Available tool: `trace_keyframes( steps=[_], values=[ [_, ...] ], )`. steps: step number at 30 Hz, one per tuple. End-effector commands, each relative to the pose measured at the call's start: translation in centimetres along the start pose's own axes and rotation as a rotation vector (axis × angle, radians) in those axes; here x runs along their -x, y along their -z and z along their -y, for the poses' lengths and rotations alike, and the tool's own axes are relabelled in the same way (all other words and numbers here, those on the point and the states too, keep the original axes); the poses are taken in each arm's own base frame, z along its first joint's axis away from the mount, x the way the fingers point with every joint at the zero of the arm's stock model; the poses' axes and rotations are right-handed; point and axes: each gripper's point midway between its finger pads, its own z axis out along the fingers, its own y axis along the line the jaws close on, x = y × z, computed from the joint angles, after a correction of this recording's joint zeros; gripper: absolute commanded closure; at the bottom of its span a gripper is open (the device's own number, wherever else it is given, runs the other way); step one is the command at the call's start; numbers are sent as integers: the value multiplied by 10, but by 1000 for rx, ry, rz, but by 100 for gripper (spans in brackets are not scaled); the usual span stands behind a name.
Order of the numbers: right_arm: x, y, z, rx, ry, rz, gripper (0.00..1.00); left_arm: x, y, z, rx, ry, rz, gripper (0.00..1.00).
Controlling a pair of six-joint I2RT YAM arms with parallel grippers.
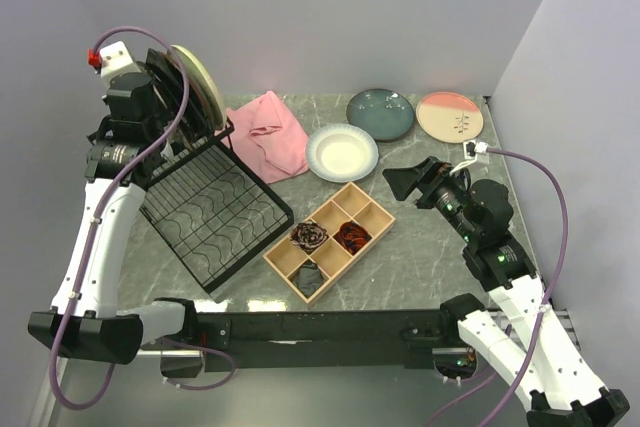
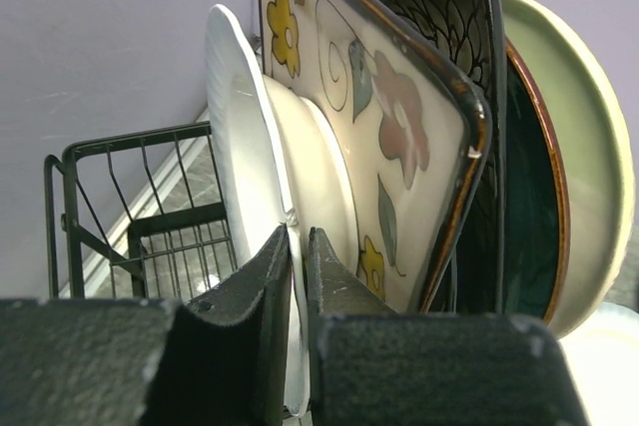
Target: Unload the plates from the dish rack
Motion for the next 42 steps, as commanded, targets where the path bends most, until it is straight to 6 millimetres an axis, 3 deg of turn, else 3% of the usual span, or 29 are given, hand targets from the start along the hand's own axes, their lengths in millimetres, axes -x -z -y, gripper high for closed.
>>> trace_keyframes(
  steps=[1, 9, 18, 36, 42],
  values=[
    [9, 1, -10, 36, 21, 33, 0, 23, 4, -8, 41, -49, 65, 99],
    [11, 2, -9, 30, 25, 41, 0, 53, 23, -11, 54, -26, 157, 99],
    [10, 1, -8, 31, 23, 39, 0, 65, 44, 7, -22, -20, 217, 99],
    [8, -1, -7, 30, 19, 33, 0, 77, 67, 7, -95, 62, 255, 99],
    [8, -1, -7, 27, 18, 36, 0, 90, 80, 7, -133, 121, 287, 99]
  ],
)
